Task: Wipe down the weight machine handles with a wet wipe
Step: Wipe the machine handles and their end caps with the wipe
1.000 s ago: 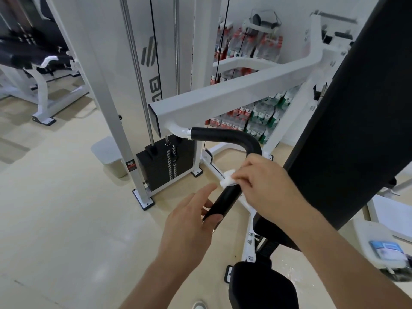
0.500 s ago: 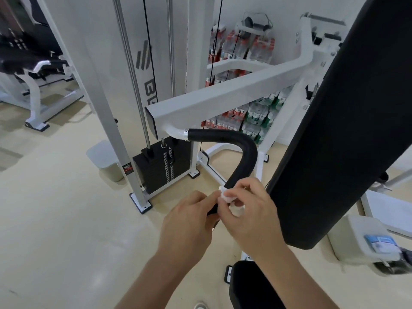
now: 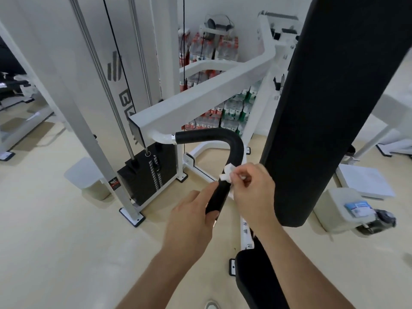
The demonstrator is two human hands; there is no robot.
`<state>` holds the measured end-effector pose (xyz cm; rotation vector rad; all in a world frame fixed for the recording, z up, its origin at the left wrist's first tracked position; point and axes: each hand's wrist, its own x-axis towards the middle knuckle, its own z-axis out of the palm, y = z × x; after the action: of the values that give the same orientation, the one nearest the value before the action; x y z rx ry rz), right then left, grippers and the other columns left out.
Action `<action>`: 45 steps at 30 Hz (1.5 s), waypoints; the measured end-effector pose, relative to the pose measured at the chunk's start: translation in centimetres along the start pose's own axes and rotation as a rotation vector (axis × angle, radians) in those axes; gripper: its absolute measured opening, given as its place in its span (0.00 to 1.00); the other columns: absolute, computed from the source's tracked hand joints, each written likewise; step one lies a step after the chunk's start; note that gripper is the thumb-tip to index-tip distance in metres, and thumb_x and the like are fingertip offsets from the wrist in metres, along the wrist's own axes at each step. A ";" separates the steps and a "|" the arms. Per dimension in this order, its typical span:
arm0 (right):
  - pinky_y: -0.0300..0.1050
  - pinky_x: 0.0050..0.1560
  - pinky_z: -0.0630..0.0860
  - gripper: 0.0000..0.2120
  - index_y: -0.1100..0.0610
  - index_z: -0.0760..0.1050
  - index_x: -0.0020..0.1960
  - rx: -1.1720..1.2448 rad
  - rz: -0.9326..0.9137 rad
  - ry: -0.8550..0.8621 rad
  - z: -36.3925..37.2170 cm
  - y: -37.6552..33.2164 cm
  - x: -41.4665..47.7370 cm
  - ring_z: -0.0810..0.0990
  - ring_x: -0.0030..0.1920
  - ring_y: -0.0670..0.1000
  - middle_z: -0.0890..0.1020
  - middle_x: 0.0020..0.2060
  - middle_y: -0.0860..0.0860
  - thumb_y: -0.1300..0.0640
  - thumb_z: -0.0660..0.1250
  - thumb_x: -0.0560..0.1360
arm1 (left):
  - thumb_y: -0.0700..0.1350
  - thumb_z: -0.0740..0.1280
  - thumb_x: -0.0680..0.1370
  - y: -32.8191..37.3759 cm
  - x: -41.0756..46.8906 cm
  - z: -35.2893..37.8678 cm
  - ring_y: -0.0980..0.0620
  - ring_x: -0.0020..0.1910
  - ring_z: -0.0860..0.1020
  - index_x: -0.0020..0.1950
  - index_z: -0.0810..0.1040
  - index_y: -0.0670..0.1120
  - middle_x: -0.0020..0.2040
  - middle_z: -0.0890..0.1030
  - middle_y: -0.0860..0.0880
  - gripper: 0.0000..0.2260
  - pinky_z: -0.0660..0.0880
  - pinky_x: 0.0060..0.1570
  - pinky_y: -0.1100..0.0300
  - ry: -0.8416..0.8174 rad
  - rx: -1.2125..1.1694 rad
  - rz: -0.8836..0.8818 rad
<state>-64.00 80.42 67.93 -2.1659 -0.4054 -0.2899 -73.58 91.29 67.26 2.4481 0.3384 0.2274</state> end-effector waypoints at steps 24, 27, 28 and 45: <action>0.29 0.41 0.70 0.07 0.53 0.78 0.40 0.000 -0.071 -0.146 0.4 -0.2 -1.4 0.75 0.42 0.43 0.75 0.37 0.43 0.63 0.70 0.73 | 0.45 0.59 0.79 0.1 1.8 -0.2 0.59 0.46 0.75 0.70 0.66 0.60 0.52 0.75 0.59 0.20 0.76 0.45 0.58 0.019 -0.048 0.041; 0.29 0.42 0.70 0.08 0.54 0.77 0.39 0.050 -0.051 -0.013 -0.1 0.7 1.7 0.75 0.42 0.43 0.76 0.38 0.45 0.65 0.70 0.72 | 0.43 0.58 0.79 0.9 2.3 0.0 0.59 0.43 0.75 0.70 0.67 0.60 0.49 0.74 0.59 0.21 0.76 0.44 0.56 0.059 -0.041 0.074; 0.29 0.41 0.70 0.08 0.54 0.77 0.38 0.046 -0.053 0.009 -0.2 0.8 2.5 0.74 0.42 0.44 0.75 0.38 0.46 0.66 0.70 0.72 | 0.44 0.59 0.79 1.2 2.5 0.0 0.59 0.42 0.75 0.68 0.67 0.62 0.48 0.74 0.59 0.20 0.77 0.43 0.56 0.067 -0.031 0.076; 0.31 0.38 0.70 0.07 0.53 0.78 0.39 0.122 -0.092 -0.149 -0.7 1.3 2.8 0.74 0.40 0.44 0.74 0.36 0.43 0.62 0.71 0.73 | 0.44 0.65 0.77 2.8 4.3 -0.1 0.60 0.44 0.75 0.66 0.68 0.64 0.50 0.73 0.61 0.22 0.76 0.46 0.58 0.044 -0.026 0.010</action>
<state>-60.94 79.65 68.33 -2.0592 -0.5927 -0.1510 -69.01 90.50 69.44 2.4228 0.3405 0.2884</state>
